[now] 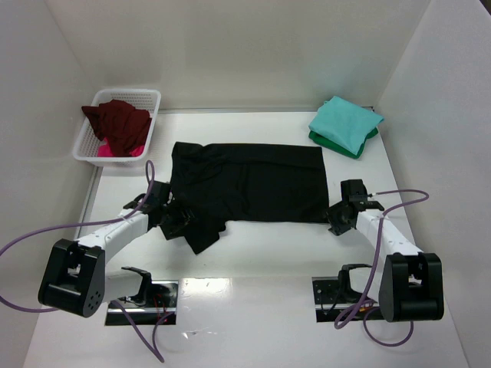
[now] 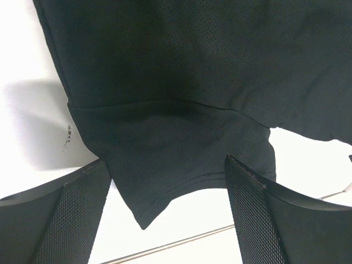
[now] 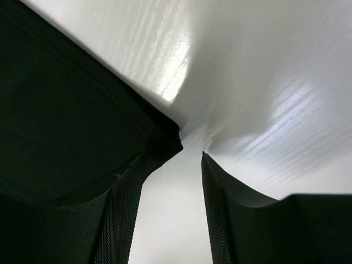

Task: Fold and stack the t-shirts
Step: Grap the side of the flattened tshirt closest away from the robot with both arms

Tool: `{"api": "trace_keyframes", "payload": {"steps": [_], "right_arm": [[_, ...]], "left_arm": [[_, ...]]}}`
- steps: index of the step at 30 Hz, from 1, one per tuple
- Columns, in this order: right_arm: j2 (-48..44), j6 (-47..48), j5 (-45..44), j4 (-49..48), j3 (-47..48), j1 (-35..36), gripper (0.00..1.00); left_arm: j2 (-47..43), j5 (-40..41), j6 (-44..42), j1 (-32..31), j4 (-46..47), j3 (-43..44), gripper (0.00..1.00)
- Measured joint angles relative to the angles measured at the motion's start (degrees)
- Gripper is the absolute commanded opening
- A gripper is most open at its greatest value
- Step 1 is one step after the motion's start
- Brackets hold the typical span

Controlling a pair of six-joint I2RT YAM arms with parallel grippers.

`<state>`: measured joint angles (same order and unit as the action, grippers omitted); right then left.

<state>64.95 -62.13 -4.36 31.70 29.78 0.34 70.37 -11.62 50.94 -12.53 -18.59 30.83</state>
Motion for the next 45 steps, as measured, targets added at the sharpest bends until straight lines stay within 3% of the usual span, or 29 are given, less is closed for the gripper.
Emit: {"api": "trace_keyframes", "payload": {"steps": [6,9,12,16,24,27,33,34,45], "right_arm": [[4.0,-0.2,-0.9,0.5,1.5,0.0,0.49],[6.1,-0.2,-1.2,0.4,2.6,0.0,0.35],[7.3,-0.2,-1.1,-0.1,3.0,0.0,0.29],[8.1,-0.2,-1.2,-0.5,3.3,0.0,0.14],[8.3,-0.2,-1.2,-0.8,3.3,0.0,0.08],[8.5,0.0,-1.2,-0.8,3.5,0.0,0.04],[8.5,0.5,-1.3,-1.0,4.2,0.0,0.0],[8.5,0.6,-1.3,-1.1,4.4,0.0,0.0],[8.5,2.3,-1.9,-1.7,7.9,0.0,0.0]], "left_arm": [[0.1,0.7,-0.2,0.0,-0.8,0.4,0.89],[0.1,0.9,-0.3,0.0,-1.0,0.5,0.87],[0.1,1.2,-0.7,0.0,-1.4,0.5,0.85],[0.3,1.4,-1.3,0.0,-1.7,0.5,0.78],[1.7,1.4,-1.4,0.0,-2.0,0.8,0.59],[1.9,1.5,-1.2,0.0,-2.3,0.8,0.49],[1.9,2.0,-1.2,0.0,-2.8,0.8,0.04],[1.9,2.2,-1.2,0.0,-3.0,0.8,0.0],[0.7,3.9,-1.4,0.0,-7.7,5.8,0.0]]}}
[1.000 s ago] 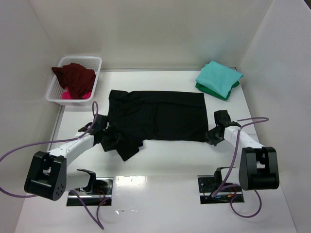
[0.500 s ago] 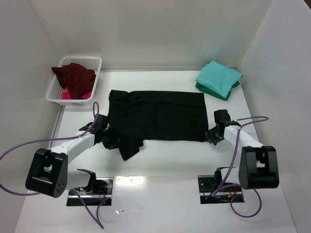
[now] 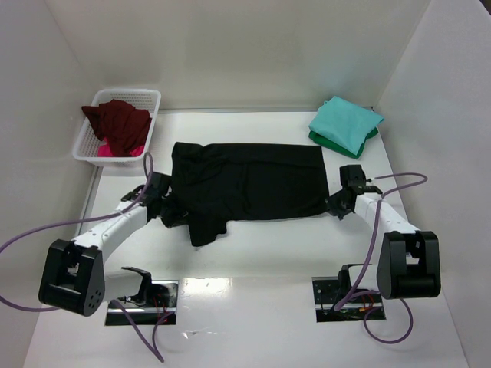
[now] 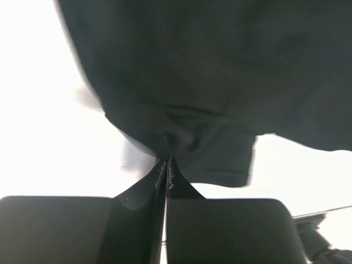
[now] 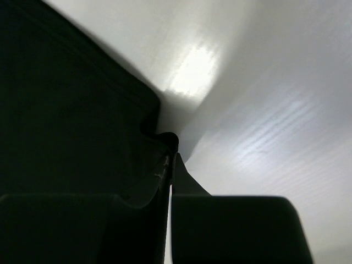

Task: Fold and stack the t-shirts
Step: Grap the side of the flattened tshirt closest away from the robot with both arms, then fold the other side of the tshirt into a rectangle

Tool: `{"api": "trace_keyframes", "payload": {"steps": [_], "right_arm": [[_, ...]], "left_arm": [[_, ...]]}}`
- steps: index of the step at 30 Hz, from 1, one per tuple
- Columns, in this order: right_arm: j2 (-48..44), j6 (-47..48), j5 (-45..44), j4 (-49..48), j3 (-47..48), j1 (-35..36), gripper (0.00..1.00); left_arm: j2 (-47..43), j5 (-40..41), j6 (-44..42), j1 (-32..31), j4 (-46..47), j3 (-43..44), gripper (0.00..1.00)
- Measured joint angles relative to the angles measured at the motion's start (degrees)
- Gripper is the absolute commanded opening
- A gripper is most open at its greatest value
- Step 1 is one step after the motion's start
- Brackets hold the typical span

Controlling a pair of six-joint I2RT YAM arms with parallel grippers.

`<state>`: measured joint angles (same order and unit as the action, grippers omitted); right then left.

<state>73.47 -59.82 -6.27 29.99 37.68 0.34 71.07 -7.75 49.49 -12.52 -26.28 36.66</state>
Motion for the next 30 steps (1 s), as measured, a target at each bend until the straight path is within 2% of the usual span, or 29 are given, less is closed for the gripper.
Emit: {"api": "trace_keyframes", "payload": {"steps": [7,12,21,30], "right_arm": [[0.4,1.6,-0.3,-1.4,5.5,0.0,0.0],[3.8,3.1,-0.3,-2.9,9.7,0.0,0.0],[12.4,4.8,0.2,-6.5,17.0,0.0,0.0],[18.9,5.2,0.7,-8.8,21.7,0.0,0.0]], "left_arm": [[-1.0,0.1,-2.0,2.7,-0.6,8.3,0.0],[1.2,-0.6,-3.4,5.6,0.1,10.8,0.0],[10.5,-2.2,-4.6,8.4,3.1,15.0,0.0],[20.9,-4.3,-6.4,9.9,5.4,25.4,0.0]]}}
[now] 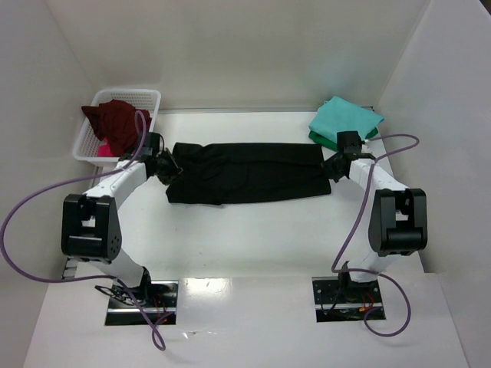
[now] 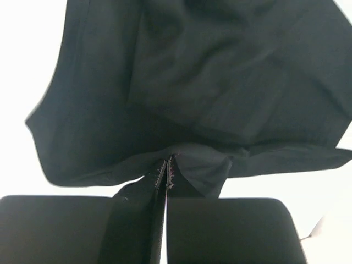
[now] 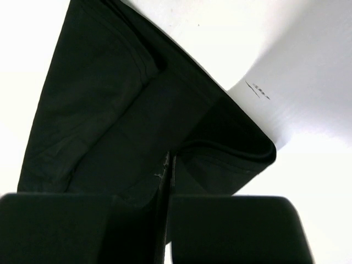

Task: Fold and stack the t-shirts
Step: Fold the other side of the tshirt into a rectangle

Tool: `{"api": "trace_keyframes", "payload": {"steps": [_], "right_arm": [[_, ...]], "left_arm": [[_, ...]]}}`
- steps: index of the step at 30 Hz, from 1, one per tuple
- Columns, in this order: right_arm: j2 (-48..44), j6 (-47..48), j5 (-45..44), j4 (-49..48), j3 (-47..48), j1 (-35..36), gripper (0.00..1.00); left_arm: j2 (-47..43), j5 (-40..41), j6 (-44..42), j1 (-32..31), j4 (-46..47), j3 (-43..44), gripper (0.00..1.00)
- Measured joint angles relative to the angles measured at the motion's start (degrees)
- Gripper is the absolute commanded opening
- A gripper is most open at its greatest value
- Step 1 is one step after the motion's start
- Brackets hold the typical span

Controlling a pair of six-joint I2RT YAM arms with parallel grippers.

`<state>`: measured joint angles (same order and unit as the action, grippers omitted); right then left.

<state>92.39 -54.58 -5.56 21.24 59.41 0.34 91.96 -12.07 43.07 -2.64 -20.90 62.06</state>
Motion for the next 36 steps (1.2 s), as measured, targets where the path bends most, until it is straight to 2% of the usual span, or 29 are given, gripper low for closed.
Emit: {"api": "trace_keyframes", "payload": {"steps": [16,36], "right_arm": [[4.9,-2.2,-0.1,-1.2,2.1,-0.1,0.0],[9.9,-2.8,-0.9,-3.0,5.4,-2.6,0.0]], "left_arm": [[12.1,-2.7,-3.3,1.8,0.5,13.5,0.0],[19.8,-3.2,-5.6,2.9,-0.1,24.2,0.0]]}}
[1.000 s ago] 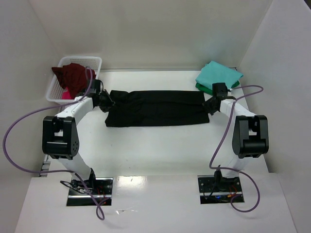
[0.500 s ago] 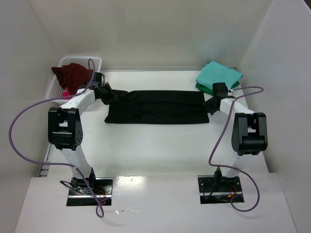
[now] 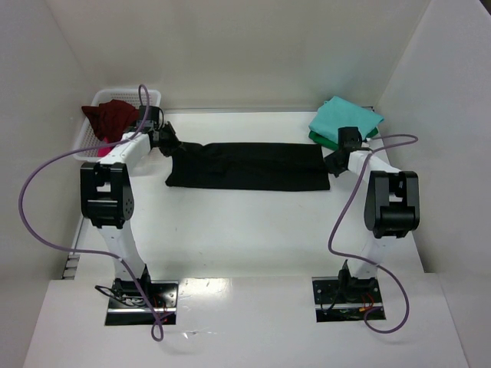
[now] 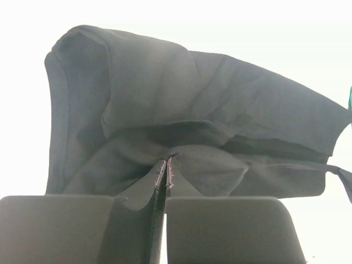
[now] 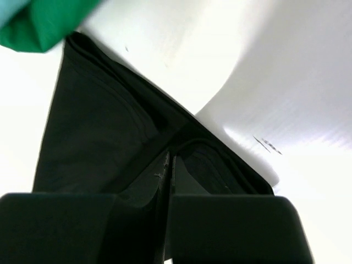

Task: Fold and stack the t-shirts
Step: Fold the other side of the tshirt into a rectangle

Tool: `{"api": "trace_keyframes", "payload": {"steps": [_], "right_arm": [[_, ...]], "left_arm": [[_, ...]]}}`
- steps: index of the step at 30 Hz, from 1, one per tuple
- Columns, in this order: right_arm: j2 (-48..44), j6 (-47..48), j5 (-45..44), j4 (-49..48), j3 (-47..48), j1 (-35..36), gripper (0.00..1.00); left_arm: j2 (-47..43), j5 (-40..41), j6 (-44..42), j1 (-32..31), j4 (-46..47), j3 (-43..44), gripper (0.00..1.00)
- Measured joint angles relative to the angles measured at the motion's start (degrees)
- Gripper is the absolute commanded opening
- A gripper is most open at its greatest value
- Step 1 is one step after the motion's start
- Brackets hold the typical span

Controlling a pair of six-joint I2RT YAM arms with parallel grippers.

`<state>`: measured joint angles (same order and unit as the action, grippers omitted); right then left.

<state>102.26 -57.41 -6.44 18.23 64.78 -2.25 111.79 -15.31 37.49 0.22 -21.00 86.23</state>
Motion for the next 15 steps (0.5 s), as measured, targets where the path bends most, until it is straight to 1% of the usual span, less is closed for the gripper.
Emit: {"api": "trace_keyframes", "payload": {"steps": [5,7,8,9,10,11,12,13,14,15], "right_arm": [[2.3,0.0,0.1,-0.4,2.8,-0.1,0.01],[3.6,0.0,0.3,-0.7,3.7,-0.1,0.06],[4.1,0.1,0.5,-0.8,4.0,-0.1,0.11],[4.6,0.1,0.8,-0.8,4.2,-0.2,0.22],[5.0,0.2,1.0,-0.9,4.3,-0.2,0.28],[5.4,0.3,1.3,-1.1,4.3,-0.2,0.35],[5.8,0.5,1.4,-1.1,4.3,-0.2,0.42],[6.1,0.8,1.6,-1.2,4.4,-0.2,0.52],[6.4,1.0,1.7,-1.3,4.5,-0.2,0.57],[6.8,1.7,1.9,-1.2,4.7,-0.2,0.6]], "left_arm": [[1.4,0.0,0.0,0.3,0.0,0.7,0.0],[1.7,0.0,0.0,0.3,-0.1,0.7,0.0],[1.7,0.0,0.0,0.4,-0.1,0.7,0.0],[1.8,0.0,0.0,0.4,-0.1,0.7,0.0],[1.8,0.0,0.0,0.4,-0.2,0.7,0.02],[1.8,0.0,0.0,0.4,-0.3,0.7,0.05],[1.8,0.0,-0.1,0.5,-0.4,0.7,0.11],[1.8,0.0,-0.2,0.5,-0.5,0.7,0.22],[1.9,0.0,-0.2,0.6,-0.5,0.7,0.29],[2.1,0.0,-0.4,0.7,-0.5,0.8,0.38]]}}
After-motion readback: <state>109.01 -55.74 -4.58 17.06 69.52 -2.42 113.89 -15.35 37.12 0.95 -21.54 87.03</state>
